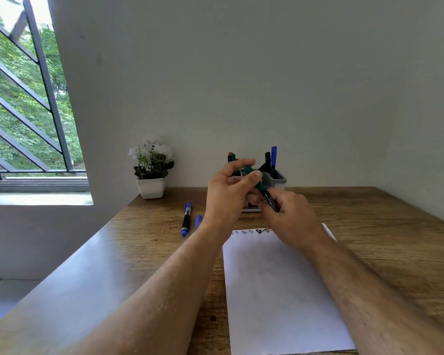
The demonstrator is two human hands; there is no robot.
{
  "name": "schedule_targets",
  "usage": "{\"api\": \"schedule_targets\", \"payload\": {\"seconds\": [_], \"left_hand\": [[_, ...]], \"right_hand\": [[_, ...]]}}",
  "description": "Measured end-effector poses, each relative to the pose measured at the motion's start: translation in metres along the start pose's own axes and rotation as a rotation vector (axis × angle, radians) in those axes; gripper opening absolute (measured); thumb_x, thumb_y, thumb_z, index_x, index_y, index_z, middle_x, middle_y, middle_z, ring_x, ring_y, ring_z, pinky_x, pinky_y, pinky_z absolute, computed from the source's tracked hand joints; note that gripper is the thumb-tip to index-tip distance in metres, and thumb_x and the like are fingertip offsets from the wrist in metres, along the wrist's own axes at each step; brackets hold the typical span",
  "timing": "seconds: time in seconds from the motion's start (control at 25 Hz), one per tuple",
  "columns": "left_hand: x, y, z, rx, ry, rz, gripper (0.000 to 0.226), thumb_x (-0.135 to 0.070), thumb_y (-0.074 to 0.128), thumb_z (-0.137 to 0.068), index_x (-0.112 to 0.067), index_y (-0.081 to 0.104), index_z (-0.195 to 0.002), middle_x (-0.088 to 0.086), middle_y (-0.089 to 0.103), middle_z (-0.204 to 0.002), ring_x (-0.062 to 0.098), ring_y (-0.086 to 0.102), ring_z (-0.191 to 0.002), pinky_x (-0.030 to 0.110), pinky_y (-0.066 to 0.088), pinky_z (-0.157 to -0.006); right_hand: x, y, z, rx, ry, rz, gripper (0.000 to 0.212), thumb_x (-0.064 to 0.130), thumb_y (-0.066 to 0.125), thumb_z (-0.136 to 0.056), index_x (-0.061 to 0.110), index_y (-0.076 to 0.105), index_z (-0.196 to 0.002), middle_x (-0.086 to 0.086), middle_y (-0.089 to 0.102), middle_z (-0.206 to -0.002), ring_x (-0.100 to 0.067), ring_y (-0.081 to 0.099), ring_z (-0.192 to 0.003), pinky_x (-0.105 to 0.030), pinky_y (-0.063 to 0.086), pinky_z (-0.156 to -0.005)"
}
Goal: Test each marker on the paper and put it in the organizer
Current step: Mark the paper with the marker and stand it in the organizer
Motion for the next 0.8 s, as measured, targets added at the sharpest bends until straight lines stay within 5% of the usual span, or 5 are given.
{"api": "schedule_targets", "payload": {"seconds": [0.2, 0.28, 0.48, 0.8], "left_hand": [[0.007, -0.006, -0.001, -0.041, -0.046, 0.049, 0.022, -0.009, 0.073, -0.084, -0.010, 0.072, -0.106, 0.011, 0.073, -0.083, 0.017, 0.067, -0.069, 0.024, 0.056, -0.061], [0.010, -0.008, -0.001, -0.059, -0.074, 0.094, 0.020, -0.009, 0.073, -0.085, -0.008, 0.072, -0.104, 0.012, 0.071, -0.081, 0.015, 0.064, -0.065, 0.022, 0.055, -0.060], [0.013, -0.008, 0.000, -0.070, -0.116, 0.055, 0.005, -0.011, 0.074, -0.085, -0.011, 0.076, -0.089, 0.009, 0.068, -0.070, 0.013, 0.059, -0.058, 0.021, 0.054, -0.058], [0.009, -0.009, -0.002, -0.051, -0.104, -0.024, 0.005, -0.015, 0.073, -0.085, -0.012, 0.076, -0.089, 0.011, 0.071, -0.075, 0.014, 0.060, -0.058, 0.022, 0.055, -0.057]], "right_hand": [[0.000, 0.002, -0.003, -0.006, -0.022, -0.016, 0.031, 0.054, 0.044, -0.098, 0.036, 0.059, -0.118, 0.012, 0.070, -0.085, -0.002, 0.064, -0.072, -0.014, 0.045, -0.056], [0.002, -0.002, -0.004, -0.044, -0.034, -0.010, 0.034, 0.050, 0.041, -0.099, 0.032, 0.063, -0.117, 0.009, 0.068, -0.078, -0.006, 0.063, -0.067, -0.020, 0.046, -0.055], [0.000, -0.007, -0.005, -0.108, 0.002, 0.057, 0.028, 0.033, 0.051, -0.101, 0.018, 0.074, -0.108, 0.017, 0.056, -0.066, 0.001, 0.053, -0.059, -0.008, 0.038, -0.049], [0.001, -0.011, -0.003, -0.074, 0.065, 0.115, 0.035, 0.044, 0.047, -0.100, 0.020, 0.071, -0.088, 0.008, 0.063, -0.070, -0.001, 0.055, -0.060, -0.011, 0.035, -0.044]]}}
Point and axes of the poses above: each hand's wrist, its own z-axis away from the middle knuckle, its own y-axis out of the palm, x = y × z, the point moved 9 cm from there along -z, towards the middle knuckle
